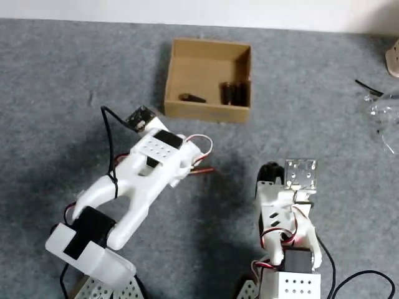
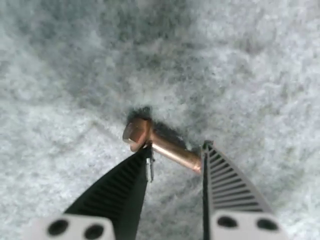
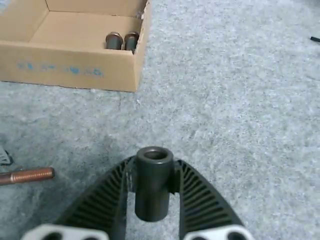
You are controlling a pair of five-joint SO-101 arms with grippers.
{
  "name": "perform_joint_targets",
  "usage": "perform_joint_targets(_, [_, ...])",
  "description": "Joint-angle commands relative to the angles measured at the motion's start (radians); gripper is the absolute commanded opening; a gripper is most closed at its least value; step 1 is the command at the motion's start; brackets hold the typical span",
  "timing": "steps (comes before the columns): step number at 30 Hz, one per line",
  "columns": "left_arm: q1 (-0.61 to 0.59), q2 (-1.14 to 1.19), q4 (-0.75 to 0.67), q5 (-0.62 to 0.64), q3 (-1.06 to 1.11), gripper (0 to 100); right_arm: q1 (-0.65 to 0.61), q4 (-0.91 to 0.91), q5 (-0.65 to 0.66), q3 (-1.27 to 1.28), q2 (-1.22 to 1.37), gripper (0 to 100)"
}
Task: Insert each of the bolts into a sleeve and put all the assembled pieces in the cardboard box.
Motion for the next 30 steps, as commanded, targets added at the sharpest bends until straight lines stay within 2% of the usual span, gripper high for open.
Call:
perform_joint_targets(1, [-0.008,-0.005,-0.014,0.009,0.024,16,0.01,-0.042,0.0,0.082,-0.015,0.5])
perform_joint_targets(14, [-0.019,-0.005,-0.028,0.009,0.038,15,0.01,-0.044,0.0,0.082,-0.015,0.5])
perform_joint_targets(18, [-0.074,-0.002,-0.021,0.009,0.038,15,0.01,-0.044,0.0,0.082,-0.015,0.5])
perform_joint_targets(27, [-0.064,0.15,-0.021,0.005,-0.016,15,-0.024,-0.044,0.04,0.082,-0.015,0.5])
perform_joint_targets(30, [-0.065,0.156,0.025,0.005,-0.053,15,-0.024,-0.044,0.04,0.082,-0.015,0.5])
